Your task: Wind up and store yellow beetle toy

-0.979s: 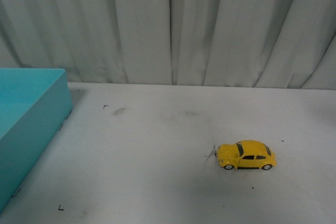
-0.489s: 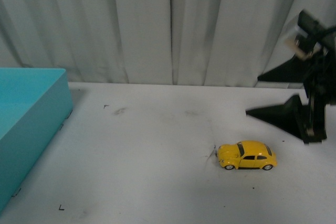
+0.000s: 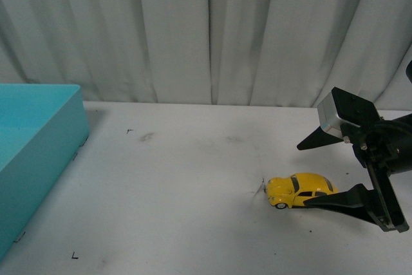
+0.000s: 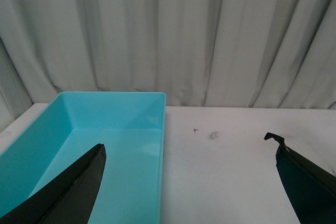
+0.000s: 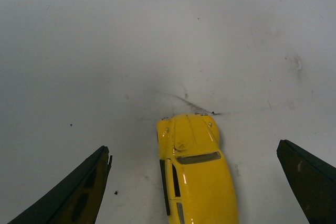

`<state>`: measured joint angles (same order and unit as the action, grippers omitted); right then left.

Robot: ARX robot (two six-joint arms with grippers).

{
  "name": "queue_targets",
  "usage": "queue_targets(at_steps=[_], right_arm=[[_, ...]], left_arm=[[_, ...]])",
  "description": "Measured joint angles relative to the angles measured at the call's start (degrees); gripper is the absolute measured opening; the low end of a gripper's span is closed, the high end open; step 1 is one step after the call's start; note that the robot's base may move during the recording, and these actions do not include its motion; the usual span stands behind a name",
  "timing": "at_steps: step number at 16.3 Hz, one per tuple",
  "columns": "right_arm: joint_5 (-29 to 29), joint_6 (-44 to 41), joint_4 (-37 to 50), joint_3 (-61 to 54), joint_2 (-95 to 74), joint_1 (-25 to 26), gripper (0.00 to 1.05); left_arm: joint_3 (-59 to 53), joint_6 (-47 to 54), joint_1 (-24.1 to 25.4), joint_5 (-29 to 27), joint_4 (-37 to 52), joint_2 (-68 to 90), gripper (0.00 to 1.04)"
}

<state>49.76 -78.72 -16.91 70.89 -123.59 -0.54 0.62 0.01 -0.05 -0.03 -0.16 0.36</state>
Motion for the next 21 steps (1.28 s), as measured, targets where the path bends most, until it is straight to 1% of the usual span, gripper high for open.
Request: queue_targets(at_steps=[3, 5, 8, 10, 11, 17, 18, 19, 21], right_arm=[[0.6, -0.7, -3.1, 3.7, -2.1, 0.6, 0.98], [1.5, -2.0, -8.8, 7.7, -4.0, 1.0, 0.98], [-0.8, -7.1, -20.7, 14.6, -9.0, 1.0, 0.98], [-2.4, -8.2, -20.7, 16.2, -10.4, 0.9, 0.98], [-4.7, -8.1, -20.5, 16.8, -11.1, 0.9, 0.98], [-5.5, -7.7, -17.8, 16.8, -13.0, 0.3, 0.98], [-5.4, -7.7, -17.1, 16.7, -13.0, 0.1, 0.9], [-5.1, -7.7, -16.3, 16.2, -13.0, -0.3, 0.77], [-4.4, -7.3, -15.9, 15.6, -13.0, -0.7, 0.57]], left_arm=[[0.0, 0.0, 0.0, 0.0, 0.0, 0.0, 0.98], [0.0, 0.0, 0.0, 0.0, 0.0, 0.0, 0.98], [0.0, 0.0, 0.0, 0.0, 0.0, 0.0, 0.98], [0.0, 0.0, 0.0, 0.0, 0.0, 0.0, 0.98], [0.0, 0.0, 0.0, 0.0, 0.0, 0.0, 0.98], [0.0, 0.0, 0.0, 0.0, 0.0, 0.0, 0.98], [0.0, 0.0, 0.0, 0.0, 0.0, 0.0, 0.98], [0.0, 0.0, 0.0, 0.0, 0.0, 0.0, 0.98], [0.0, 0.0, 0.0, 0.0, 0.0, 0.0, 0.98]])
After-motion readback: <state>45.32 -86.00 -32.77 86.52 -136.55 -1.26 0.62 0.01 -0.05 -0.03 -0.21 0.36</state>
